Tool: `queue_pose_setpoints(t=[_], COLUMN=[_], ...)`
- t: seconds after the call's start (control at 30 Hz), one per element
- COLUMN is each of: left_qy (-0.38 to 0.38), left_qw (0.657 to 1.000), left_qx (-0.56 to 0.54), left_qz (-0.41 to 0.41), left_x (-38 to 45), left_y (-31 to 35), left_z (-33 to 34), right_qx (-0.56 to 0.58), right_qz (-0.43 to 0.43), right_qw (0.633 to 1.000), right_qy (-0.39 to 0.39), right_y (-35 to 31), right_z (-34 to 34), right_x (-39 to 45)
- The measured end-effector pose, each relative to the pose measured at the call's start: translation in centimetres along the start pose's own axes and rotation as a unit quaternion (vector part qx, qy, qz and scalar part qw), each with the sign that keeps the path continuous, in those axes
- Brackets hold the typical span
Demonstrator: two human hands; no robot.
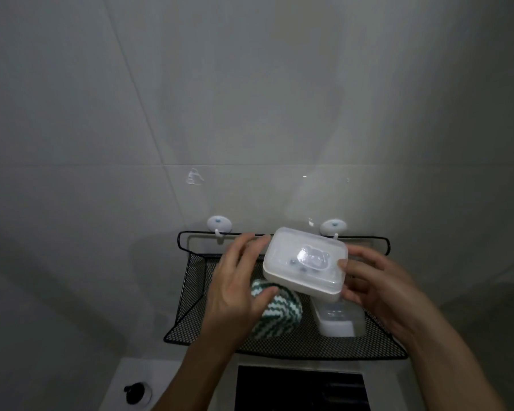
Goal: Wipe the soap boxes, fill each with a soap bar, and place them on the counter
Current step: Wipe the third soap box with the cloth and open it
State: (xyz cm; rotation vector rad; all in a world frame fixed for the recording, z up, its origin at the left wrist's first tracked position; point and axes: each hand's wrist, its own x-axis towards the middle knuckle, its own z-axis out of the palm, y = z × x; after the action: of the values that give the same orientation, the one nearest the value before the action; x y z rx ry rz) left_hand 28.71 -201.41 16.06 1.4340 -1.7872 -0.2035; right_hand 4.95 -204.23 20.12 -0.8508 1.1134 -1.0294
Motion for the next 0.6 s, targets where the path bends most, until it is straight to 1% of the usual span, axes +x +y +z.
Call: queue_pose_setpoints(t=[0.1, 0.17, 0.23, 0.3, 0.37, 0.4, 0.43, 0.47, 0.5, 0.53, 0.6], left_qy=[0.024, 0.04, 0.049, 0.041, 0.023, 0.013, 0.0, -0.018, -0.037, -0.054, -0.089], left_qw=[0.991, 0.986, 0.987, 0.996, 0.999, 0.994, 0.983, 0.965, 0.94, 0.915, 0.876], left_qx=[0.095, 0.111, 0.098, 0.047, -0.037, -0.084, -0.137, -0.2, -0.268, -0.324, -0.388], left_qz=[0.092, 0.118, 0.115, 0.069, -0.017, -0.068, -0.12, -0.167, -0.206, -0.236, -0.274], left_x=[0.4, 0.4, 0.5, 0.5, 0.5, 0.5, 0.6, 0.8, 0.9, 0.9, 0.9], left_y=[0.7, 1.0, 1.2, 1.4, 1.7, 1.8, 1.9, 1.9, 1.9, 1.9, 2.0], left_z=[0.1, 0.3, 0.2, -0.2, -0.8, -1.0, -1.2, -1.3, -1.2, -1.2, -1.1], right_qx=[-0.006, -0.009, -0.011, -0.009, -0.018, -0.033, -0.051, -0.068, -0.078, -0.084, -0.088], right_qz=[0.008, 0.005, -0.011, -0.031, -0.052, -0.068, -0.083, -0.095, -0.103, -0.105, -0.098], right_qw=[1.0, 1.0, 1.0, 0.999, 0.998, 0.997, 0.995, 0.992, 0.991, 0.99, 0.989], right_qy=[-0.008, -0.017, -0.02, -0.019, -0.023, -0.029, -0.034, -0.039, -0.044, -0.049, -0.067], right_y=[-0.3, -0.5, -0.6, -0.9, -1.0, -1.0, -0.8, -0.7, -0.4, -0.1, 0.3], right_z=[0.6, 1.1, 1.4, 1.4, 1.3, 1.3, 1.3, 1.3, 1.3, 1.4, 1.7], right_x=[0.0, -0.1, -0.1, -0.2, -0.3, -0.3, -0.3, -0.3, -0.2, -0.1, -0.1])
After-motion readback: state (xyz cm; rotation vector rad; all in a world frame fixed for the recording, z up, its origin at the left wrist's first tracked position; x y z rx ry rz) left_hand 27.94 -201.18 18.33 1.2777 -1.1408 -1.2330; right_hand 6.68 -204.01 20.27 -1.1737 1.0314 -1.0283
